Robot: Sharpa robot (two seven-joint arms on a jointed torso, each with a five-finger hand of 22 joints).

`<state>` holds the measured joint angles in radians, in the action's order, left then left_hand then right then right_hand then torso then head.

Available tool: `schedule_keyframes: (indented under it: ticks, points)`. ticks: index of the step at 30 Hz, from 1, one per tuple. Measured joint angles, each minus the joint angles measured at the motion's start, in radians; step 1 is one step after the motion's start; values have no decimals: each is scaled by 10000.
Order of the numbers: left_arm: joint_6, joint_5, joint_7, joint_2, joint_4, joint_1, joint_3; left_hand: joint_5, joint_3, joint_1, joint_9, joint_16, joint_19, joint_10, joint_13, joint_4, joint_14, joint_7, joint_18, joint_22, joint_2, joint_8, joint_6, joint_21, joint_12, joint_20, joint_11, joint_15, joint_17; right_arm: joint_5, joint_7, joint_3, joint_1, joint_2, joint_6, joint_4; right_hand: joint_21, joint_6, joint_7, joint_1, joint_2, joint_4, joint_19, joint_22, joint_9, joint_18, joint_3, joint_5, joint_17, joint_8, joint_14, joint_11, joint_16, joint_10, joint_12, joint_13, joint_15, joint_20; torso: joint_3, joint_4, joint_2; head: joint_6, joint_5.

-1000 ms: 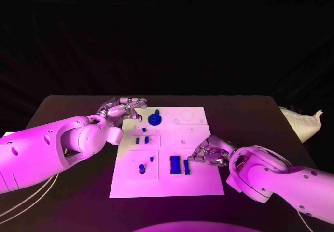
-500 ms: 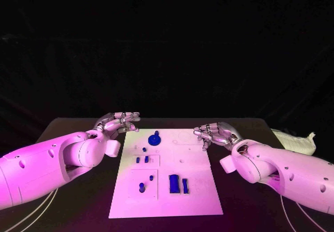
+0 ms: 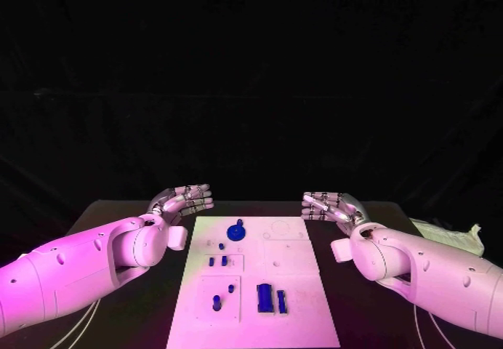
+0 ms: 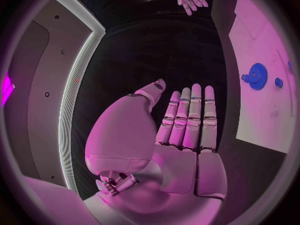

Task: Assemble the parts on the task board

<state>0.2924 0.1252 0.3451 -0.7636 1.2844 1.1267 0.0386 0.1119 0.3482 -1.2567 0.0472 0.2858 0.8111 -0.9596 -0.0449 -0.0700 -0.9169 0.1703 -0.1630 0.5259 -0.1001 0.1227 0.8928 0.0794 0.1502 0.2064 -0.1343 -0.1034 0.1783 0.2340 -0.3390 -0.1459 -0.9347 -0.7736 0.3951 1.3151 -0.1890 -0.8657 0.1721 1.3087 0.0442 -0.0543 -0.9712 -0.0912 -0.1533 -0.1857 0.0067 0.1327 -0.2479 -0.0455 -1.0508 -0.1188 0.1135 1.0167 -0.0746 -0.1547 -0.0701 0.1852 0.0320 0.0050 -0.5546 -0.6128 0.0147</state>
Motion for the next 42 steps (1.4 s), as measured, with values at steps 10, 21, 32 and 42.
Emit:
schedule_keyframes:
  ticks: [10, 21, 32, 42]
  points:
    - [697, -131, 118, -62, 842, -217, -132, -754, -1174, 4208, -379, -963, -2714, 3209, 357, 558, 3068, -573, 320, -1761, 754, -684, -2983, -602, -504, -690, 566, 752, -598, -405, -187, 631, -452, -40, 730, 971, 635, 2890, -581, -4373, -353, 397, 3240, 722, 515, 553, -58, -599, 837, 327, 3506, 683, -742, -3384, 562, 523, 561, -621, -243, -38, 75, 111, -130]
    - [3150, -677, 906, -144, 2515, -686, -338, -1014, -2032, 7334, -447, -1670, -4708, 5602, 426, 673, 5349, -1388, 621, -3070, 964, -1120, -5209, -720, -1309, -1442, 1221, 991, -1390, -1703, -1133, 1424, -1111, -56, 2794, 2434, 1423, 5032, -1400, -7611, -427, 463, 5645, 873, 1322, 1034, -49, -1196, 1445, 384, 6112, 1117, -1057, -5914, 681, 1337, 677, -1393, -314, -49, 103, 128, -146]
    - [4399, -1019, 1392, -170, 2827, -766, -375, -1053, -2538, 9189, -461, -2433, -5932, 7022, 437, 700, 6706, -1644, 1322, -3849, 998, -1159, -6532, -759, -1434, -1952, 1321, 1029, -1716, -2209, -1519, 1460, -1153, -67, 3539, 2531, 1773, 6318, -1665, -9545, -439, 490, 7090, 898, 1490, 1645, -77, -1251, 2232, 384, 7673, 1175, -1057, -7417, 680, 1508, 694, -1769, -321, -50, 105, 129, -147]
    - [4657, -1106, 1521, -172, 2830, -766, -375, -1053, -3251, 10336, -460, -2750, -6667, 7903, 437, 690, 7548, -1704, 1481, -4381, 1005, -1159, -7349, -759, -1434, -2048, 1344, 1031, -1759, -2336, -1618, 1461, -1151, -67, 3703, 2533, 1814, 7111, -1708, -10736, -442, 490, 7983, 899, 1513, 1643, -78, -1293, 2431, 422, 8639, 1178, -1095, -8355, 680, 1529, 700, -1838, -321, -50, 105, 129, -147]
